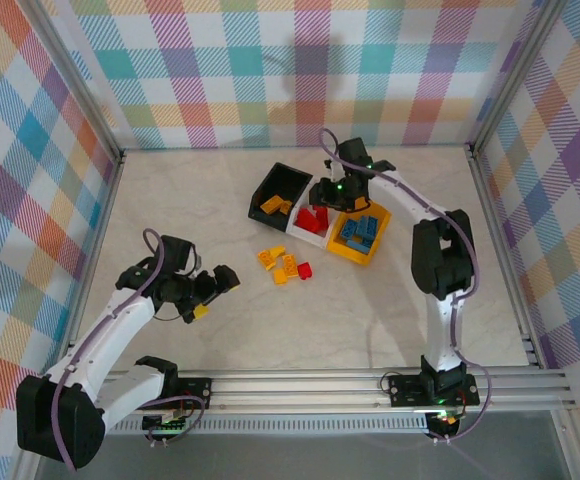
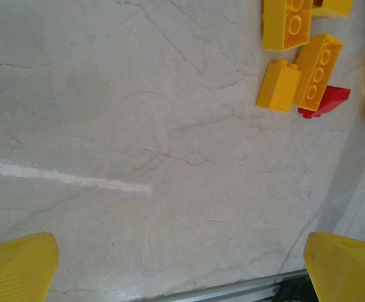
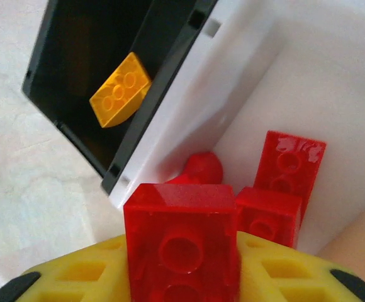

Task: Sort the legos into containers by color

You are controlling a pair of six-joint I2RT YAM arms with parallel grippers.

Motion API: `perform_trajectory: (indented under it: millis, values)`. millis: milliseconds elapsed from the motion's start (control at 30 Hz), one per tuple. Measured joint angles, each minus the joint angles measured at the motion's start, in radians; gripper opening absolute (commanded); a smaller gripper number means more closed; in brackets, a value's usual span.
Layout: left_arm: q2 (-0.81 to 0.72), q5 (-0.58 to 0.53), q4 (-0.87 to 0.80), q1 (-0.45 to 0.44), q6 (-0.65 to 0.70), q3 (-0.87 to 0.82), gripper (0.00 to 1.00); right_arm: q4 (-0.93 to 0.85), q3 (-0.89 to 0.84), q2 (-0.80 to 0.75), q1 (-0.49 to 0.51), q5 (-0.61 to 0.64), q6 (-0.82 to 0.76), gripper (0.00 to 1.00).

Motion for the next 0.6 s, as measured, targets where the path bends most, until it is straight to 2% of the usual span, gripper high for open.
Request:
perform_trajectory:
  millis: [233, 467, 600]
  values:
    - [0.085, -0.001, -0.018, 0.0, 0.029, 0.06, 1.0, -0.019, 0.034, 0.036, -0.003, 0.004, -0.006, 0.59]
    - [0.167, -0.002, -0.019, 0.0, 0.04, 0.124, 1.0, -0.018, 0.015, 0.019, -0.005, 0.004, -0.019, 0.62]
    - [0.257, -0.004, -0.017, -0.011, 0.045, 0.188, 1.0, 0.011, -0.162, -0.138, -0.005, 0.002, -0.019, 0.62]
